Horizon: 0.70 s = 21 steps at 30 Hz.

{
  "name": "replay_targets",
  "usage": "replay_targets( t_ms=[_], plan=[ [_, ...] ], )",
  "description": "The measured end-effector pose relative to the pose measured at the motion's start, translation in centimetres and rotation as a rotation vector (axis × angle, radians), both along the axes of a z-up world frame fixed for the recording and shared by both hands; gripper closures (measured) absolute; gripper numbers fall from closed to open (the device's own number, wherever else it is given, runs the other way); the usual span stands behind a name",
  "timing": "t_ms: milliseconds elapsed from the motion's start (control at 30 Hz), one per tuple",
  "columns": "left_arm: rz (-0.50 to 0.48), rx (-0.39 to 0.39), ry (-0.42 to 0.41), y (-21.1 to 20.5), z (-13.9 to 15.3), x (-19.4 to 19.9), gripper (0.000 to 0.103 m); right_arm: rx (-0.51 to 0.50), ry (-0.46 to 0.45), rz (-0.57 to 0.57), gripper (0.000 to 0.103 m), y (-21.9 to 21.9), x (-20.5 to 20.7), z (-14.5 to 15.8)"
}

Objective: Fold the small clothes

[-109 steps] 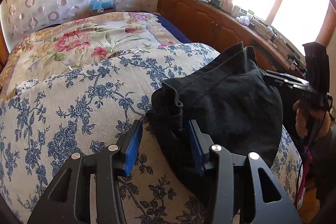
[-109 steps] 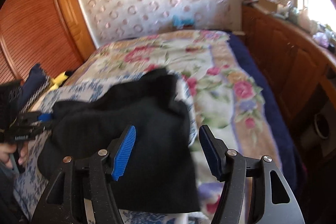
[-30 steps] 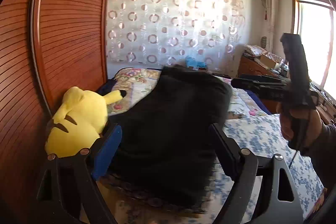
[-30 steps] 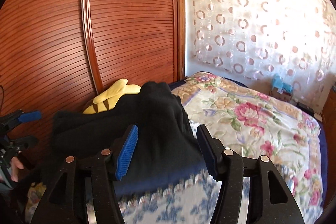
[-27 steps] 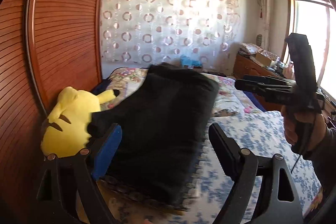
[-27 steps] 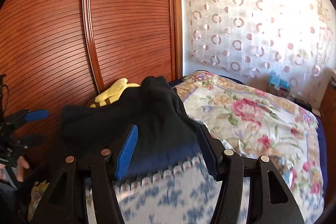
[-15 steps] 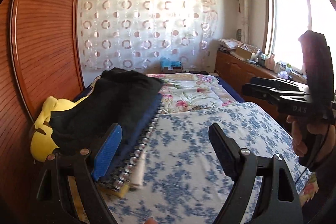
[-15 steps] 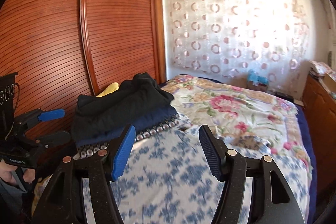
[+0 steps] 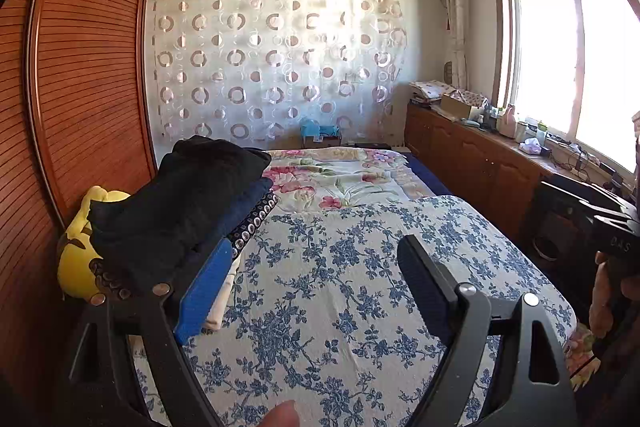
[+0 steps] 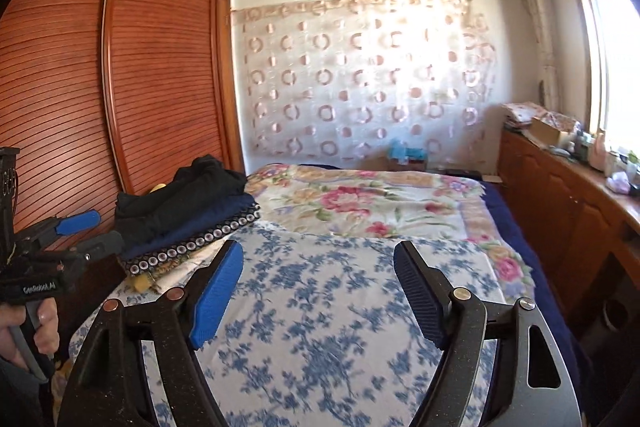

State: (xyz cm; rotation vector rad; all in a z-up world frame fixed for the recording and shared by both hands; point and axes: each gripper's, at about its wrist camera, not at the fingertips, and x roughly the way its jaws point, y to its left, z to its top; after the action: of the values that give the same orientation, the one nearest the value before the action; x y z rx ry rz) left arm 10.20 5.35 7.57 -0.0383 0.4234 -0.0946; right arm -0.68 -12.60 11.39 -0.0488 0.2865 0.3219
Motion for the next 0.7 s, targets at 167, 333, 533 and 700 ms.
replay_targets(
  t_ms=[167, 333, 533, 700],
  plan=[
    [0.003, -0.003, -0.010, -0.6, 0.2, -0.6, 0.018, -0.010, -0.013, -0.034, 0.024, 0.9, -2.4, 0.0],
    [-0.007, 0.021, -0.020, -1.5, 0.5, -1.0, 0.018, -0.011, -0.023, -0.059, 0.024, 1.4, -4.2, -0.3],
    [-0.009, 0.019, -0.021, -1.9, 0.7, -1.2, 0.018, 0.001, -0.027, -0.066, 0.024, 1.6, -5.0, -0.8],
    [-0.010, 0.019, -0.021, -1.9, 0.7, -1.2, 0.018, 0.000, -0.031, -0.075, 0.024, 1.8, -4.6, -0.9]
  ],
)
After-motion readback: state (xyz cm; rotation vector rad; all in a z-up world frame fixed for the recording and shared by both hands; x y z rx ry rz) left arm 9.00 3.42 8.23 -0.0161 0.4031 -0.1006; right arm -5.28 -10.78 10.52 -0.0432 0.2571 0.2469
